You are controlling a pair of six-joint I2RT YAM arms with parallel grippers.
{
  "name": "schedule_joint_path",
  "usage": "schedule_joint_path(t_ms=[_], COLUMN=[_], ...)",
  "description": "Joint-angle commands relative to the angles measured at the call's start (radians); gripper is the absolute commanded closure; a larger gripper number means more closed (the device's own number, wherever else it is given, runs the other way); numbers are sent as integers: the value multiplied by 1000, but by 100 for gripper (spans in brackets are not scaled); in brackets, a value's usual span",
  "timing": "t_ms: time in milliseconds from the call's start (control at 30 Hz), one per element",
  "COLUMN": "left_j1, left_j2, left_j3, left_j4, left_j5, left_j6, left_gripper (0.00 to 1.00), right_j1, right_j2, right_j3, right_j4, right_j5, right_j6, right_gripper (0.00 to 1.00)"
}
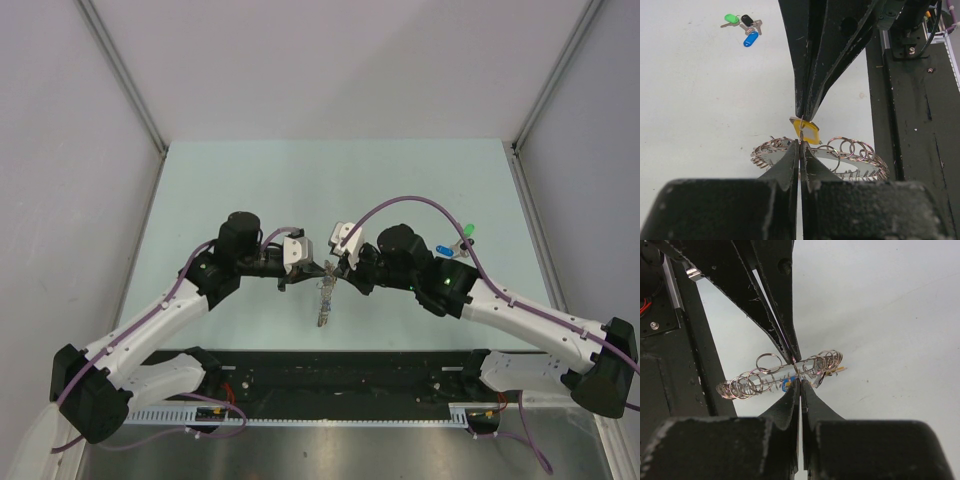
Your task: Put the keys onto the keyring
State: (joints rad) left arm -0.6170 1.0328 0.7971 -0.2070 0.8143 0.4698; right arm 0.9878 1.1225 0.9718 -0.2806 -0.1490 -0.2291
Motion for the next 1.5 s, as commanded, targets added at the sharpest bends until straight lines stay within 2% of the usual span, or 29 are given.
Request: schedule_joint_path(t_ms=[0,1233,1467], left_j1=[-4,-4,-4], left_j2=[-30,-23,-27], left_j3=[-1,7,2], left_j4=[55,37,43], left_j5=[14,72,19], left_j6=[-8,6,0], left_gripper=[100,100,100], right_j1=[0,15,15], right_j2=[-1,17,-1], right_j3=[31,31,31], right_j4=[35,37,14], right_j5=[-20,51,48], right_j6=[16,30,28], right_gripper=[100,100,100])
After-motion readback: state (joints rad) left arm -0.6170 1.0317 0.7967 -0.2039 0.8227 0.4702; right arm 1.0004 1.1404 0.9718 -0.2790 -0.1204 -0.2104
